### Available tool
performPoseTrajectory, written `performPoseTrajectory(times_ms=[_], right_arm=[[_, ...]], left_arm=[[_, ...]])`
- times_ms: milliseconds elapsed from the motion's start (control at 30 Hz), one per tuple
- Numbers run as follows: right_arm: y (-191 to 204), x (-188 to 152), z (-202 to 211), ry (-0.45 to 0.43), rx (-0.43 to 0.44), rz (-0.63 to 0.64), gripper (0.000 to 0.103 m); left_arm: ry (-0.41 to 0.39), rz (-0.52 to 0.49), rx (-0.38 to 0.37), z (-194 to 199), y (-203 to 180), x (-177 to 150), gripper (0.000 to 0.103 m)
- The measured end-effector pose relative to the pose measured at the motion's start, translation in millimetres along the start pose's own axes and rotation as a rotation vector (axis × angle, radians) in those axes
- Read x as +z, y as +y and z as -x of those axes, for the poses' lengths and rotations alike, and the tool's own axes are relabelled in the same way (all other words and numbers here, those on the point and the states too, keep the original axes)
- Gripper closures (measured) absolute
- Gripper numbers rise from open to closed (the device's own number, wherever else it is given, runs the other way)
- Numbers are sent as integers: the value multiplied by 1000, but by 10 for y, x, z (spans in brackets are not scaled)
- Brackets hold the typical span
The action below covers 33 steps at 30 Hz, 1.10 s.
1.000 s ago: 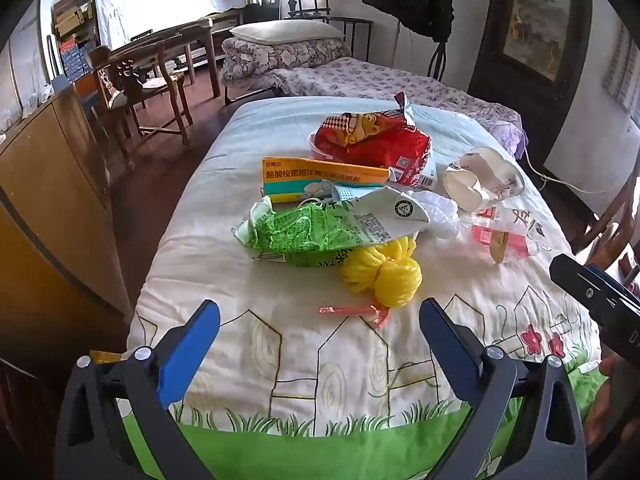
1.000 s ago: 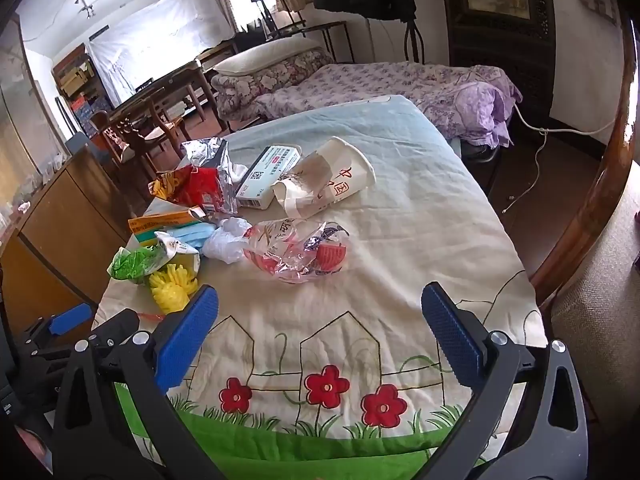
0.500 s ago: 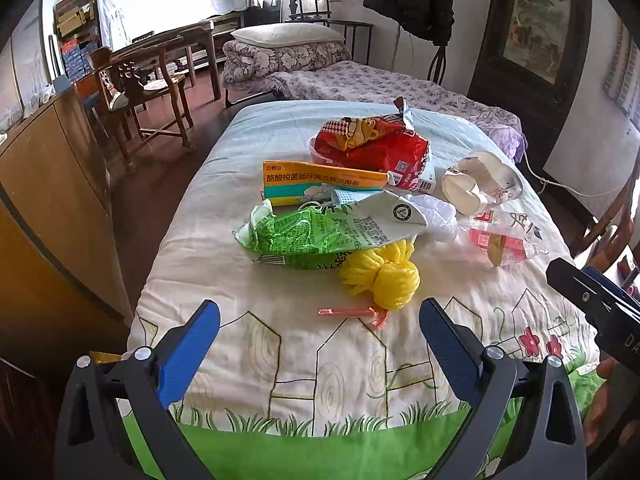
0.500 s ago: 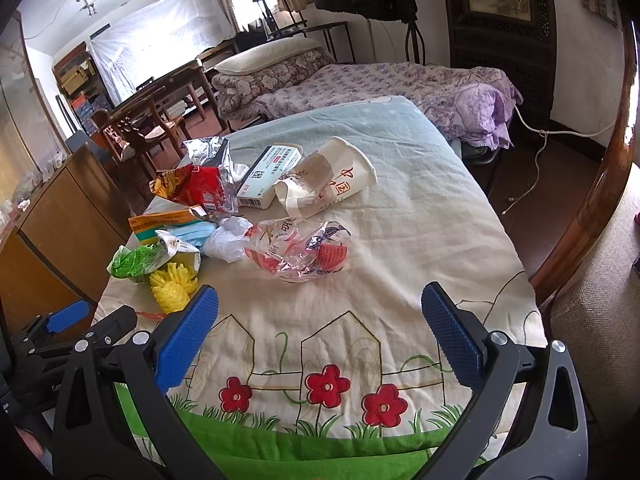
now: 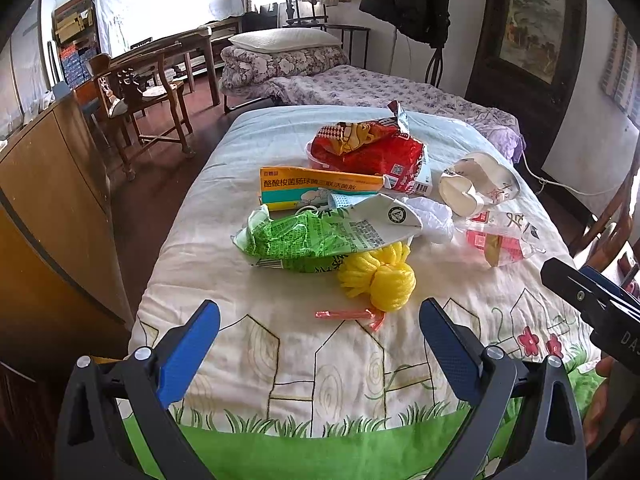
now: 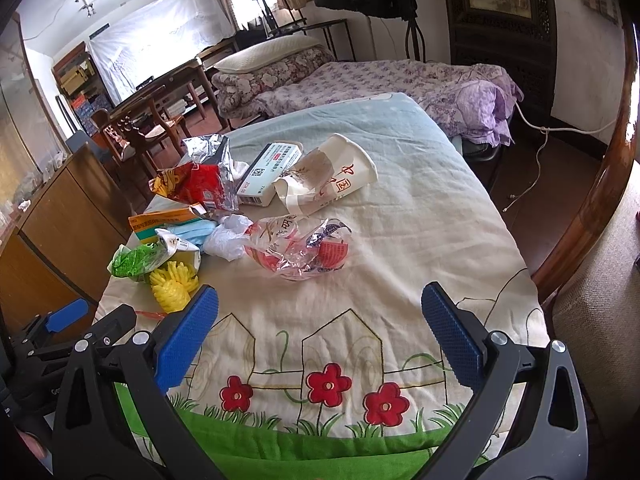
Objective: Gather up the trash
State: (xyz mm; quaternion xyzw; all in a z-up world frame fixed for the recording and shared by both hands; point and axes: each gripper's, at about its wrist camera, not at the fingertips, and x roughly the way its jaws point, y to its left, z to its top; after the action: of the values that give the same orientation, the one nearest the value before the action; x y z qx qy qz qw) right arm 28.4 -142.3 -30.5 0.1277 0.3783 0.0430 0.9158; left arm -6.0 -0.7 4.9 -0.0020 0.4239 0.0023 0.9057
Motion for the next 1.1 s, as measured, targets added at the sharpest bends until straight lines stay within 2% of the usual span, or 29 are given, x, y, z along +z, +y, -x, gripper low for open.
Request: performPoseTrajectory(times_ms=[1100], right_arm=[[11,-6,-13,3,-2,2,6]], left_arm=[[-3,-2,-1,24,-20,-10,6]])
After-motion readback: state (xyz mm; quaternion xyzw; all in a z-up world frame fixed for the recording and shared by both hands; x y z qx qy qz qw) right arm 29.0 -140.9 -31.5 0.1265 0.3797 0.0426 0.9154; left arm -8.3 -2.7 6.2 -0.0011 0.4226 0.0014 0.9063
